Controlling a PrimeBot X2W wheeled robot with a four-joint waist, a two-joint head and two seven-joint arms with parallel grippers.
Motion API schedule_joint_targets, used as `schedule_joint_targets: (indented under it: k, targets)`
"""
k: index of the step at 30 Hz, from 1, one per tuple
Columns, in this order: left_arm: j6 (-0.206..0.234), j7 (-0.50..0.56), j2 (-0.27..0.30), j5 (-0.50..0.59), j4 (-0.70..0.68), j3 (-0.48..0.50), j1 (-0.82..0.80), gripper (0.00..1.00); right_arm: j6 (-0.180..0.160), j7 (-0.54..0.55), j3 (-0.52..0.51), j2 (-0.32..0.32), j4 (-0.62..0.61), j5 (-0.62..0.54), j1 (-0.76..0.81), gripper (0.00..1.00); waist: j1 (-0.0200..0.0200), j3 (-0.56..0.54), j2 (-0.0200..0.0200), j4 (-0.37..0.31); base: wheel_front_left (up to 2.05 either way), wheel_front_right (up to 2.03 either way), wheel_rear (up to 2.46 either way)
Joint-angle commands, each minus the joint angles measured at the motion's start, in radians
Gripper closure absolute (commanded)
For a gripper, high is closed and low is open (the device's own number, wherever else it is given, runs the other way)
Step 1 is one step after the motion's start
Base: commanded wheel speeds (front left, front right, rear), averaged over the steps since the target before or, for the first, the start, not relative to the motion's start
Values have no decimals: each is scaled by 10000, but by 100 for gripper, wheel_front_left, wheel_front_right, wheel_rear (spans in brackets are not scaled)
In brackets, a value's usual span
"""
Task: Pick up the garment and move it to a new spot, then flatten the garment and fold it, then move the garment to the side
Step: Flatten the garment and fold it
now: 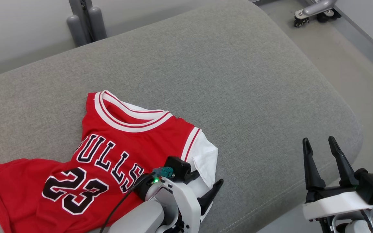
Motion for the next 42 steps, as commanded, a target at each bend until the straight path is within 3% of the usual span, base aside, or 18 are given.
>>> schedule_joint_targets:
  k: [1,9,14,17,21,27,32,36,37,42]
  targets:
    - [-19,-52,39,-16,-65,-114,-170,0,1,-24,-35,-53,41,86,-84,0,0,48,0,-101,0,0,0]
    - [-14,-396,33,-242,-1083,-1385,-342,0,1,-24,21,-53,85,156,-16,0,0,65,0,-315,0,0,0]
    - [19,-921,59,-766,-2075,-1859,-296,0,1,-24,-173,-52,63,-1,140,0,0,-117,0,105,0,0,0]
    - [324,-1335,53,-780,-2182,-1801,-269,0,1,-22,-394,-52,-14,-232,226,0,0,-332,0,658,0,0,0]
    - [1345,-1766,396,130,-2210,-1288,-179,0,1,-22,-778,-58,-257,-609,450,0,0,-750,0,1609,0,0,0]
    - [3291,-1799,1669,1843,-4539,1534,1886,0,1,-24,-1322,-61,-694,-1177,890,0,0,-1555,0,3084,0,0,0]
    - [4095,-1801,2305,2714,-6209,4074,4561,0,1,-22,-1645,-53,-890,-1415,1279,0,0,-2048,0,4049,0,0,0]
    - [4042,-1804,2087,3124,-6739,5983,6332,0,1,-22,-1906,-58,-858,-1506,1508,0,0,-2252,0,4616,0,0,0]
    - [4042,-1804,2087,3124,-6739,5983,6332,0,1,-22,-1906,-58,-858,-1506,1508,0,0,-2252,0,4616,0,0,0]
    - [3243,-1805,1327,3794,-6643,8131,7937,0,-1,-22,-2099,-59,-578,-1610,1829,0,0,-2541,0,5036,0,0,0]
